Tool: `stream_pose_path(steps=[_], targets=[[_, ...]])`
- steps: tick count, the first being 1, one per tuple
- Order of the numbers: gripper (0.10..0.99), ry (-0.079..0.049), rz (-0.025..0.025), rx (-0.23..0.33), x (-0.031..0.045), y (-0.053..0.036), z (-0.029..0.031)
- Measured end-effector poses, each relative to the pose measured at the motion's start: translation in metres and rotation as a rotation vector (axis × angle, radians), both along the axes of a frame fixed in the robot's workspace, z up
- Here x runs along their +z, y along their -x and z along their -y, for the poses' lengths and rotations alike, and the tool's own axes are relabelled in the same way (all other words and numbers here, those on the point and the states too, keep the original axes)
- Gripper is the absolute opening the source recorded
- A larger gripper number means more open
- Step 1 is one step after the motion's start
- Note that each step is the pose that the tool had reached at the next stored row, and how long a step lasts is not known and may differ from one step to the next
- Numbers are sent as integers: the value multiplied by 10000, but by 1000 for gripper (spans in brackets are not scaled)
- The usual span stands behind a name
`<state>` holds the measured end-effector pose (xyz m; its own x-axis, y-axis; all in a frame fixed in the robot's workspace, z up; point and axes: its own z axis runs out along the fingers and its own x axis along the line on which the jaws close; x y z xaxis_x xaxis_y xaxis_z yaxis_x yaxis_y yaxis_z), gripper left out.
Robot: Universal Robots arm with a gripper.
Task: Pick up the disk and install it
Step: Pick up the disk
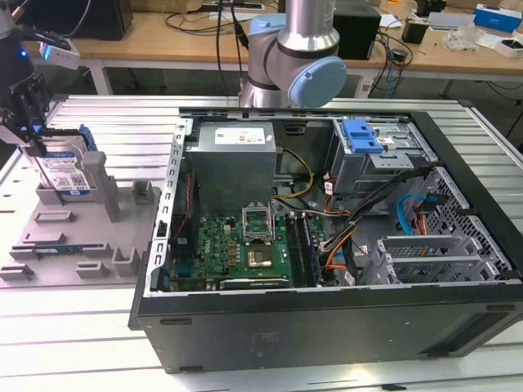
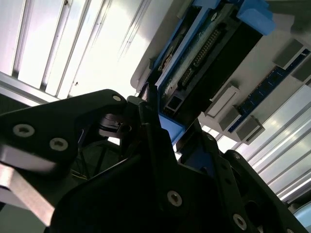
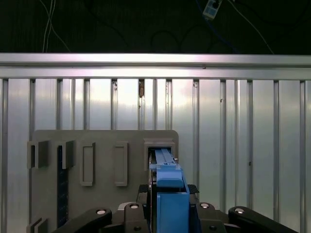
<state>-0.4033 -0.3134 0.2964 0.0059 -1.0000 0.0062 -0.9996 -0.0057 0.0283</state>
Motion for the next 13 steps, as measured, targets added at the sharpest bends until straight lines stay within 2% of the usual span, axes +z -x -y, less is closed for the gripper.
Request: stream_pose_path(steps=[2,13], targets=[[365,-1,0,0,-2,0,0],[365,0,0,0,-5,0,0]])
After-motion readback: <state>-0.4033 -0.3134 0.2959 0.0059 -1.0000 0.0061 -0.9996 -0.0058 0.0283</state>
